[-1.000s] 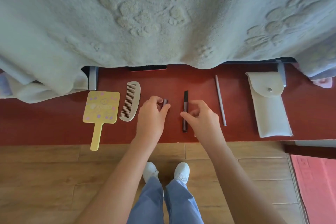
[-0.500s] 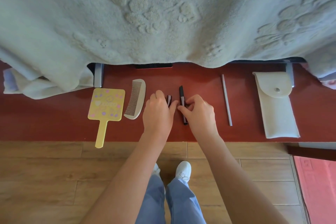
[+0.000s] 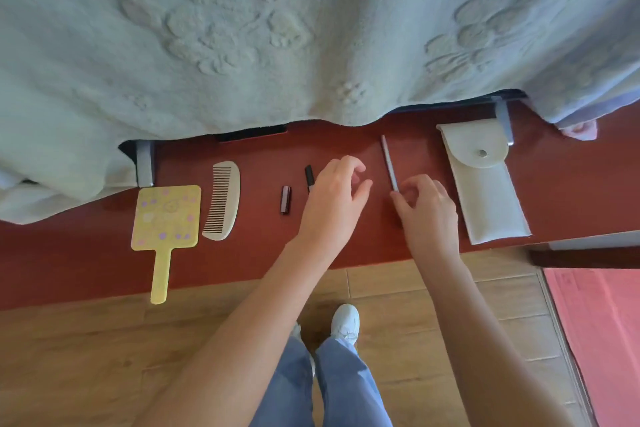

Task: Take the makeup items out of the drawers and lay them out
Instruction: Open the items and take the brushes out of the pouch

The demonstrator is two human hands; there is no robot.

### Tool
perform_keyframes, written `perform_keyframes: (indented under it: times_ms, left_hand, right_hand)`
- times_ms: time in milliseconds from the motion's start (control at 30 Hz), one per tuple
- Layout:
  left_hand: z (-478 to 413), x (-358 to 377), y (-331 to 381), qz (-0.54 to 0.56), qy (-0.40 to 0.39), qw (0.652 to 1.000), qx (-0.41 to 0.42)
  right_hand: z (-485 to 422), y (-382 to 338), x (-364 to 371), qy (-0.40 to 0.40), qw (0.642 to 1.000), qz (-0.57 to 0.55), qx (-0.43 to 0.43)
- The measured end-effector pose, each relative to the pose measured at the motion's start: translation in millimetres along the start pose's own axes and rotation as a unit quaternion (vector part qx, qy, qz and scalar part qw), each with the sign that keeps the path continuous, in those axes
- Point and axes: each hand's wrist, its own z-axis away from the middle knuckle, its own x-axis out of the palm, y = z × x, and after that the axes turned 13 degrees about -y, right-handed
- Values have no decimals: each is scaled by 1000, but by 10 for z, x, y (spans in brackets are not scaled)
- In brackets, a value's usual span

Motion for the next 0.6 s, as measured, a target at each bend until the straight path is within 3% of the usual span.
perform_keyframes:
  times_ms: [167, 333, 500, 600]
  left_hand:
    - [-257, 177, 143, 33, -55, 998, -30]
    - [-383, 174, 192, 118, -45, 983, -134]
    - [-437, 52, 258, 282, -107, 928, -219]
    - [-391, -31, 305, 357, -147, 898, -208]
  right_hand:
    - [-44, 96, -11, -19, 1000, 21, 5]
    - [-48, 113, -24, -41, 999, -11, 13]
    - [119, 150, -129, -94, 987, -129, -17]
    - [212, 145, -166, -122, 980, -159, -19]
